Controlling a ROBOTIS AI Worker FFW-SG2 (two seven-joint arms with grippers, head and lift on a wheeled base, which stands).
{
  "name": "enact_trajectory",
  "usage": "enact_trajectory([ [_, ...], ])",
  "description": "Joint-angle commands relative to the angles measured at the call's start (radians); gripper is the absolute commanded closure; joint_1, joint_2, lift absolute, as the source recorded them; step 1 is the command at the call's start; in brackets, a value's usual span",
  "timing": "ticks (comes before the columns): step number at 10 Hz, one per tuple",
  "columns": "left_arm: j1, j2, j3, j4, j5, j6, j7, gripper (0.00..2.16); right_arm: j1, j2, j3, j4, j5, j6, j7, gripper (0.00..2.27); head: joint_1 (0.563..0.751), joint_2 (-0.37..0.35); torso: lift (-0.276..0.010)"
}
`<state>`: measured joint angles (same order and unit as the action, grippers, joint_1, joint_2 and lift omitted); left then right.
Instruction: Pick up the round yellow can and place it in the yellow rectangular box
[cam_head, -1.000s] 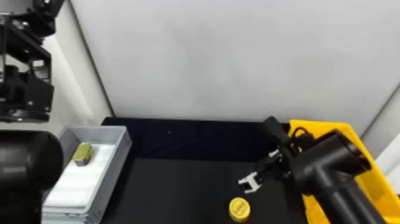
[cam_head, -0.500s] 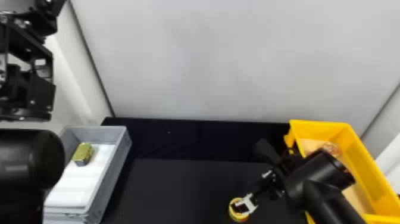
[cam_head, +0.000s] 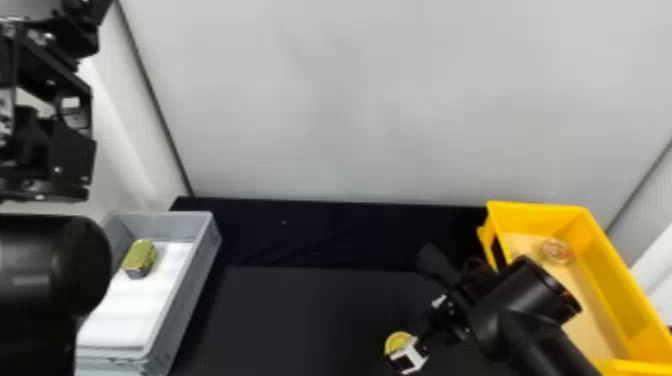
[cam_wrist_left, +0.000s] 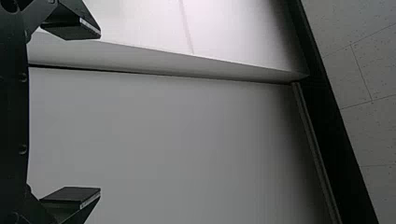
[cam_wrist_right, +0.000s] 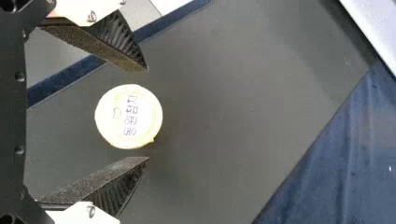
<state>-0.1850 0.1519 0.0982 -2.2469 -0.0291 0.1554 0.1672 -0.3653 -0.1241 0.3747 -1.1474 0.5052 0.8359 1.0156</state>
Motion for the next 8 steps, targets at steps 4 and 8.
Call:
enact_trajectory([
  [4,-0.001,0.000,0.000,0.000,0.000,-0.003,0.000,0.10,-0.007,-0.009,0.021,0.018,-0.003,-0.018,0.003,0.11,0.663,0.054,-0.002],
  [8,-0.004,0.000,0.000,0.000,0.000,-0.005,0.000,0.10,-0.017,-0.016,0.030,0.041,-0.008,-0.049,0.005,0.11,0.663,0.054,-0.002],
])
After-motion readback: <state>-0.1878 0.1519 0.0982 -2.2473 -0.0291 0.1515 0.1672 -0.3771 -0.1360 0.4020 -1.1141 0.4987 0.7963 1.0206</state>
